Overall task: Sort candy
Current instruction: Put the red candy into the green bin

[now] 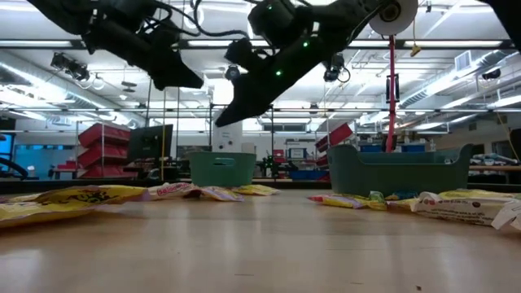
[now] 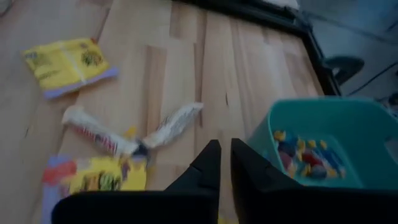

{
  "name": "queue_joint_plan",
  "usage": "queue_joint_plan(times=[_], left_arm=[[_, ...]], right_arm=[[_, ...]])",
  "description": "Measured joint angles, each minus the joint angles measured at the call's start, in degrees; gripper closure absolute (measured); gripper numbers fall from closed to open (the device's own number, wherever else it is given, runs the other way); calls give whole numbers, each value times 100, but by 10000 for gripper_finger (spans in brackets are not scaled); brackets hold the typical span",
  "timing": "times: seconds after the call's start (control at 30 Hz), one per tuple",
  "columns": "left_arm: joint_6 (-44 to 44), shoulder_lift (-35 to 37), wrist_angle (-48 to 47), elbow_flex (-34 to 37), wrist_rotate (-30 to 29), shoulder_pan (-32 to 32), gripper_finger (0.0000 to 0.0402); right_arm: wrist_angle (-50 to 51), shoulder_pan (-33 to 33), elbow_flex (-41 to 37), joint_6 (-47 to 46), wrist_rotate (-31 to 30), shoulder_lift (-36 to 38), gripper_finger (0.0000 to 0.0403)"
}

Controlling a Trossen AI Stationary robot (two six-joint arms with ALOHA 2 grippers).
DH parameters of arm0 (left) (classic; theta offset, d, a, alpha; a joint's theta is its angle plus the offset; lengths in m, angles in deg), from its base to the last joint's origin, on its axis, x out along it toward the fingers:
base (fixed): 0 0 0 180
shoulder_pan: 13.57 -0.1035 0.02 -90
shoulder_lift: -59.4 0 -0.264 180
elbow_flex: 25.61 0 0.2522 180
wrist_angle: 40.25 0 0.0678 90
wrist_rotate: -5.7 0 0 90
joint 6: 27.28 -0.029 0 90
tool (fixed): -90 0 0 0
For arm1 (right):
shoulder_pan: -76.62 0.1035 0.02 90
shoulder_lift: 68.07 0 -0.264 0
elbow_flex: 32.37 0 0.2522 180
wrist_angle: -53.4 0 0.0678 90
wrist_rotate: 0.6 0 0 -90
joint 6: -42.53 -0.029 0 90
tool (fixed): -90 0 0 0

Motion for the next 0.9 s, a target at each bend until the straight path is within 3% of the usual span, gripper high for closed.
queue_joint_plan(times=[0.37,0.6,0.9], left_arm=[[-20,163,-684,2,-491,1,308],[-6,161,-606,114,-656,44,308],[43,153,-201,383,-727,146,308]], right_arm=[[-392,-53,-1,-336,-29,-392,356],[-872,-64,-2,-833,-32,-704,373],[-1226,-215,3,-824,-453,-988,400]])
